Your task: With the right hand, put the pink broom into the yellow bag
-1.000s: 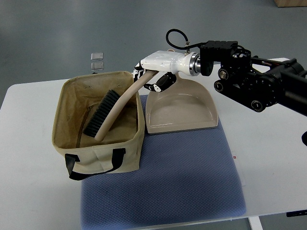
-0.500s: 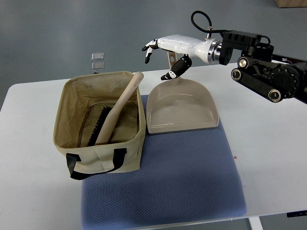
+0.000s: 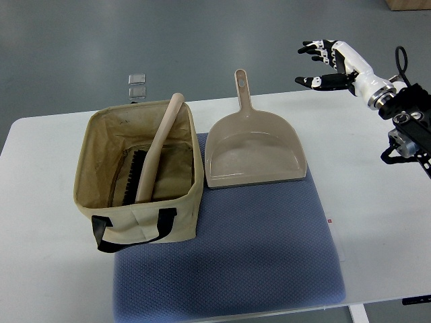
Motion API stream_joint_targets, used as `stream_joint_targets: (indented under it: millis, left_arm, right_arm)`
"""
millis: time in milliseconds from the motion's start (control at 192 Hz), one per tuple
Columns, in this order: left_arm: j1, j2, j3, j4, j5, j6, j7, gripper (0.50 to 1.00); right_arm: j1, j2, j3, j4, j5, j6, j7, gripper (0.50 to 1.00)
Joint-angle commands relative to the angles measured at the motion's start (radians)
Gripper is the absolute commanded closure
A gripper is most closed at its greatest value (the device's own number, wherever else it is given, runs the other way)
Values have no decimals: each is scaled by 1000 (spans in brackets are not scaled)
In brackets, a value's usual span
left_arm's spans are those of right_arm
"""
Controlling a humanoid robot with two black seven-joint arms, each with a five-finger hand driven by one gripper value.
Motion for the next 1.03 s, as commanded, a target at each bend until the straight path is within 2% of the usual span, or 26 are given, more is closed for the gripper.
stream_joint_targets:
  millis: [0, 73, 203, 375, 484, 1026]
  left_arm:
    - [0, 0, 0, 0, 0, 0, 0, 500]
    - [0, 0, 0, 0, 0, 0, 0, 500]
    - [0, 0, 0, 0, 0, 0, 0, 500]
    - [0, 0, 0, 0, 0, 0, 0, 500]
    - [0, 0, 0, 0, 0, 0, 0, 500]
    - [0, 0, 0, 0, 0, 0, 2, 500]
  right_arm:
    - [-56, 1, 18, -14, 217, 6, -1, 603]
    - [-82, 6, 16, -15, 361, 17, -3, 583]
    - [-120, 21, 18, -14, 547, 47, -1, 579]
    - [-151, 81, 39, -14, 664, 126, 20, 570]
    - [-157, 87, 90, -14, 665, 124, 45, 570]
    - [-159, 124, 105, -14, 657, 84, 46, 570]
